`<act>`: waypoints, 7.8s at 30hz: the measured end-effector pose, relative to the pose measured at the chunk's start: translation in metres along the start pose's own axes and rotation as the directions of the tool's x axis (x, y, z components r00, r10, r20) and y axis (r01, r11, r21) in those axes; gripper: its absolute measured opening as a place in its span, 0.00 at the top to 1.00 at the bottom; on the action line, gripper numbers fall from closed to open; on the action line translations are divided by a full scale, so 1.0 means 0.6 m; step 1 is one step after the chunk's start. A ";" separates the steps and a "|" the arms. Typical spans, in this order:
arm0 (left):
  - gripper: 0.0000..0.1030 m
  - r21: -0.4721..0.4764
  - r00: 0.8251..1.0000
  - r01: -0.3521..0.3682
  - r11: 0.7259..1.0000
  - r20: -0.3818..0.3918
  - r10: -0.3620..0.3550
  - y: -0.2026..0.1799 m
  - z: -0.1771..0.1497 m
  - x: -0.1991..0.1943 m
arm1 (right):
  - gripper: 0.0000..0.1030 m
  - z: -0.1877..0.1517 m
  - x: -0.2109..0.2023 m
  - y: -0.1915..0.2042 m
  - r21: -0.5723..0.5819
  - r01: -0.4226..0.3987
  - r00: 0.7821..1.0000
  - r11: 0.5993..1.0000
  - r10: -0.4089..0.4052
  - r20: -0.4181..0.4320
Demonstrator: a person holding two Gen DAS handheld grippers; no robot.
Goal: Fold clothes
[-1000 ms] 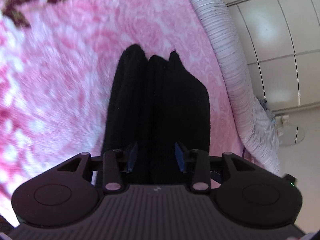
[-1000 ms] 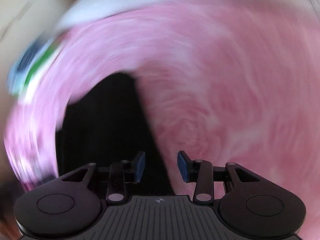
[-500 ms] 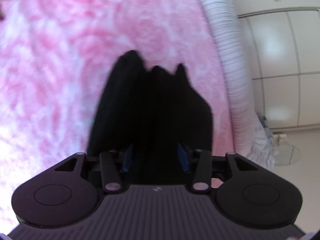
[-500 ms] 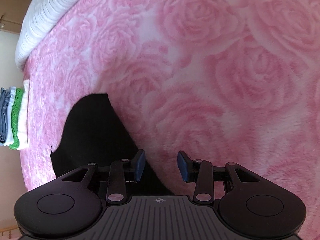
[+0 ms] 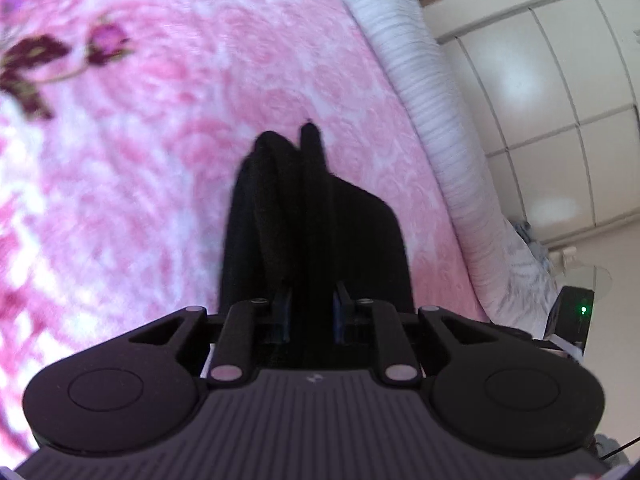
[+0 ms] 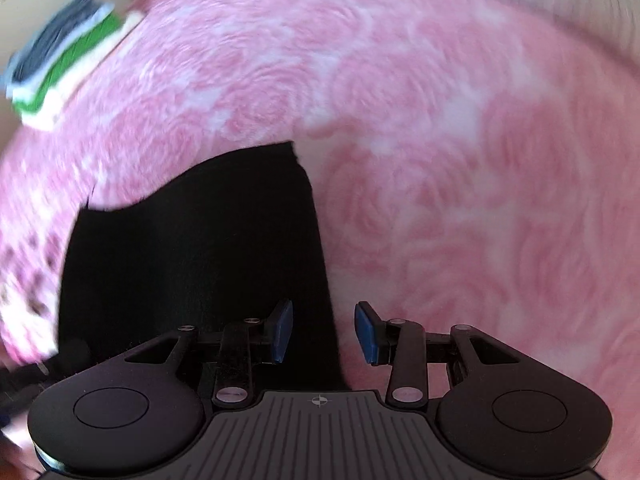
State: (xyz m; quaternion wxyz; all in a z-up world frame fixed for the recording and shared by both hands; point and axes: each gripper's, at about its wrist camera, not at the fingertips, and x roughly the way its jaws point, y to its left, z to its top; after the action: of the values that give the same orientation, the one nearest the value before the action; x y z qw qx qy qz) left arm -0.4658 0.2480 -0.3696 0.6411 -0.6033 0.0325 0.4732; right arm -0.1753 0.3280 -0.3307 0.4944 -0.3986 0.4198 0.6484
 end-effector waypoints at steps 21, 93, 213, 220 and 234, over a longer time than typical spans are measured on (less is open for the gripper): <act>0.75 -0.038 0.990 -0.133 0.990 -0.049 0.131 0.023 -0.089 -0.064 | 0.62 -0.121 -0.136 -0.055 -0.043 -0.267 0.960 0.963 0.270 0.079; 1.00 0.230 0.926 -0.351 0.908 0.228 0.300 -0.059 0.085 -0.019 | 0.65 0.072 0.038 0.047 -0.254 -0.132 0.978 0.958 0.169 0.126; 0.69 -0.114 0.987 0.007 0.993 -0.156 -0.025 0.043 0.011 0.088 | 0.54 -0.042 0.069 -0.131 0.289 -0.596 0.777 0.749 0.629 -0.027; 0.71 -0.093 0.986 0.063 0.994 -0.150 -0.077 0.054 0.034 -0.015 | 0.58 -0.079 -0.009 -0.053 0.345 -0.577 0.794 0.740 0.608 0.023; 0.71 0.014 1.000 0.012 1.000 0.008 -0.012 0.091 0.215 -0.482 | 0.59 -0.056 -0.179 0.383 0.303 -0.699 0.700 0.647 0.706 0.108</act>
State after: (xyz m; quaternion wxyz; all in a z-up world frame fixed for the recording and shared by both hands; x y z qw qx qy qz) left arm -0.7286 0.1778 -0.1984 0.6481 -0.5971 0.0296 0.4717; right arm -0.3755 0.2269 -0.2070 0.2584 -0.1253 0.6456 0.7076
